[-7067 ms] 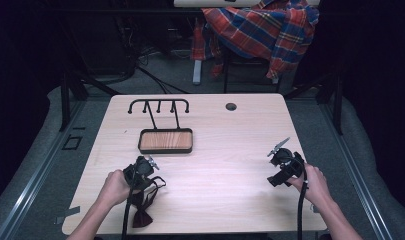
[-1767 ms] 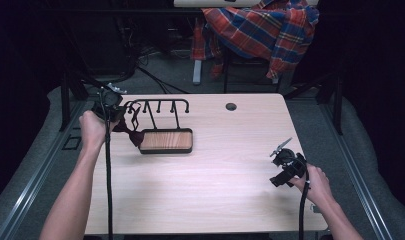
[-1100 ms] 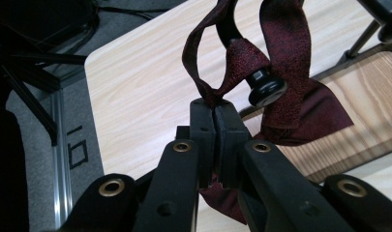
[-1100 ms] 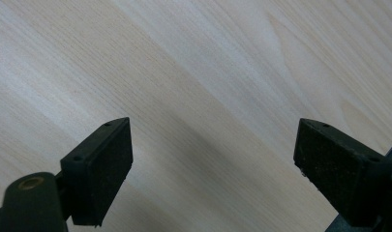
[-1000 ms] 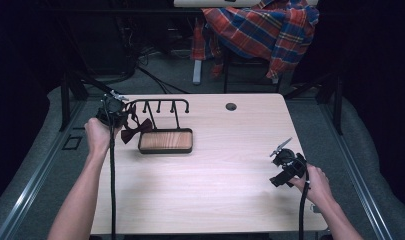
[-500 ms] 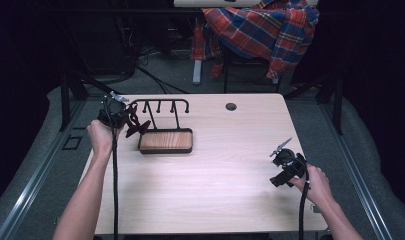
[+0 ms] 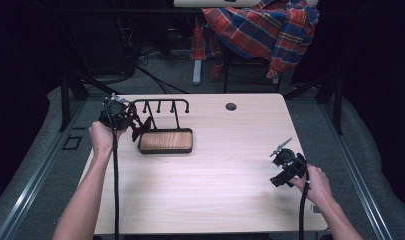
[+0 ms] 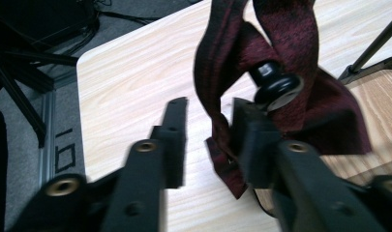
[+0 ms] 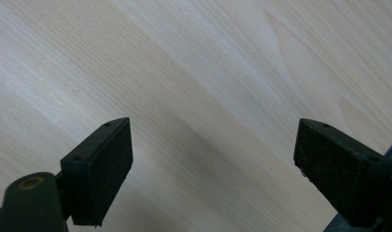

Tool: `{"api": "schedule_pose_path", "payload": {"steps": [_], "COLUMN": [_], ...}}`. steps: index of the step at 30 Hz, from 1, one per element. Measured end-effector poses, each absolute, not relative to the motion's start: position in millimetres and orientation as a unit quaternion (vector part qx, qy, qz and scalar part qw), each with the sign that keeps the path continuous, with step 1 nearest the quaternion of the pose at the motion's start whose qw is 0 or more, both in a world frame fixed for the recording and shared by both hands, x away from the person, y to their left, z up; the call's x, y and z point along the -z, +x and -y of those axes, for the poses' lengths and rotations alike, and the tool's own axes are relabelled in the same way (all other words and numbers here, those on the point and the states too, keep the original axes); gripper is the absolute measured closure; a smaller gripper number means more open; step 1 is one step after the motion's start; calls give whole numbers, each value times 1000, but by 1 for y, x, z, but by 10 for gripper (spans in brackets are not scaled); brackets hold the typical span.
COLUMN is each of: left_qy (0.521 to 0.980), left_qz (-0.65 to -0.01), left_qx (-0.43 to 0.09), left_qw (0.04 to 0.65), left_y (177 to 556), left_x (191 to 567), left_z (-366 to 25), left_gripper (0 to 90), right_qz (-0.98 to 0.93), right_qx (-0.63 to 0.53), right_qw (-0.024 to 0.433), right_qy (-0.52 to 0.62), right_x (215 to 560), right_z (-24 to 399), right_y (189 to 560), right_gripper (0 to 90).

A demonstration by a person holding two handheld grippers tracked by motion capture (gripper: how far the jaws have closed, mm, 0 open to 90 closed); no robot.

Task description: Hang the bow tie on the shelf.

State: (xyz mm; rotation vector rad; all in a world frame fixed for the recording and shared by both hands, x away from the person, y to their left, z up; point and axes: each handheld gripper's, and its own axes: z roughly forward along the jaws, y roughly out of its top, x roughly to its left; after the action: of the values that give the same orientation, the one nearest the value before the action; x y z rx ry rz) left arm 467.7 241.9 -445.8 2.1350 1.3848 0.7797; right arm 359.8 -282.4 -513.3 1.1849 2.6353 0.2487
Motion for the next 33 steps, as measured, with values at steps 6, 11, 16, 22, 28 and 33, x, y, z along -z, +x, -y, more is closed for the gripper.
{"api": "schedule_pose_path", "payload": {"steps": [6, 11, 16, 22, 28, 33], "left_qy": [777, 777, 776, 776, 777, 784], "left_qz": [-511, -514, -515, -508, -502, -496], "left_qx": [-285, -275, -269, -276, -273, -272], "left_qw": [233, 237, 245, 250, 263, 256], "left_y": [464, 460, 453, 439, 421, 403], "left_x": [444, 441, 436, 431, 426, 425], "left_z": [-247, -252, -257, -261, -263, -262], "left_gripper": [457, 373, 286, 239, 207, 160], "right_qz": [-897, -898, -900, -896, -894, -893], "right_qx": [-99, -92, -89, -100, -104, -106], "right_qw": [123, 126, 123, 130, 130, 131], "right_qy": [414, 411, 408, 412, 416, 417], "right_x": [515, 514, 512, 513, 514, 514], "right_z": [282, 282, 282, 282, 282, 282], "right_y": [359, 358, 358, 358, 358, 357], "right_gripper": [136, 136, 136, 136, 135, 135]}}
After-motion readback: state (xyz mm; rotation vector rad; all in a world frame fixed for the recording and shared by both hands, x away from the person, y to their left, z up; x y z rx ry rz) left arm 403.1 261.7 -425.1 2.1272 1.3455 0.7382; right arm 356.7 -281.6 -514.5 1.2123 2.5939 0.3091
